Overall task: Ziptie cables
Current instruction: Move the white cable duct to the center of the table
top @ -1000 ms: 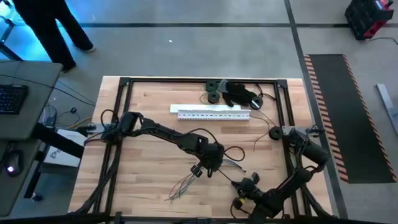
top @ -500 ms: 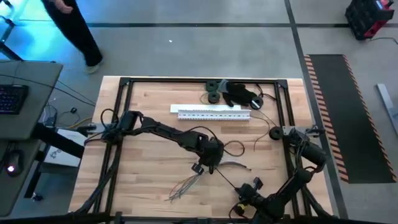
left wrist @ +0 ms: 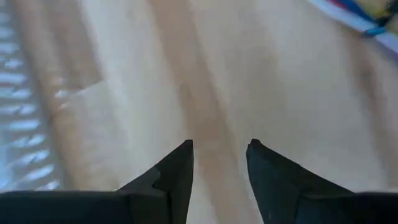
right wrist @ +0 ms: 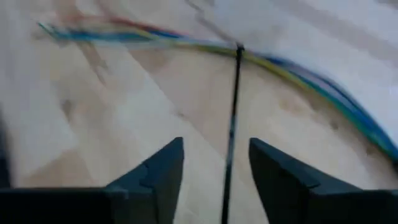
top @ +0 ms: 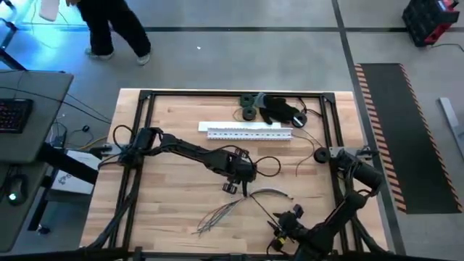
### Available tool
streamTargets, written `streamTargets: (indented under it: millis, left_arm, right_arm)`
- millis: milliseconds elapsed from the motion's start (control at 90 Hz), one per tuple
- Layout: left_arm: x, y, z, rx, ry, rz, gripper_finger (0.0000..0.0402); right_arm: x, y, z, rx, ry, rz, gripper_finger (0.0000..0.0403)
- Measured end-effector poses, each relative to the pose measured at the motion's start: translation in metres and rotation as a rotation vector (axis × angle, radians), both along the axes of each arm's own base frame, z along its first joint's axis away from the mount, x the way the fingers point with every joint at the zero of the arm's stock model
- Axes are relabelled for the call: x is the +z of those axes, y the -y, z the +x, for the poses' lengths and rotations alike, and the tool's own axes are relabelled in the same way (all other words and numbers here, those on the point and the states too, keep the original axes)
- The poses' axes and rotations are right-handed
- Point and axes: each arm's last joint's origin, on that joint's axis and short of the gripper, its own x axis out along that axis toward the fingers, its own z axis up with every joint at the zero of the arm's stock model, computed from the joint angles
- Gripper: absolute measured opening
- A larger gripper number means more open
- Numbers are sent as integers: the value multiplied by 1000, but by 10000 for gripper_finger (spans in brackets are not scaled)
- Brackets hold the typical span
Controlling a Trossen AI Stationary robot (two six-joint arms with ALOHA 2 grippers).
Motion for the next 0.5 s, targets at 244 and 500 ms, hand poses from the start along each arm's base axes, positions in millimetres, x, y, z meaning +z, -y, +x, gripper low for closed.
streamTargets:
  millis: [244, 500]
  left_arm:
    - [22, -74, -31, 162, 227, -25, 119]
    - [3, -142, -49, 145, 208, -178, 120]
  right_arm:
    - [37, -13, -5, 202, 159, -224, 222]
    - [43, -17, -3, 232, 217, -373, 223]
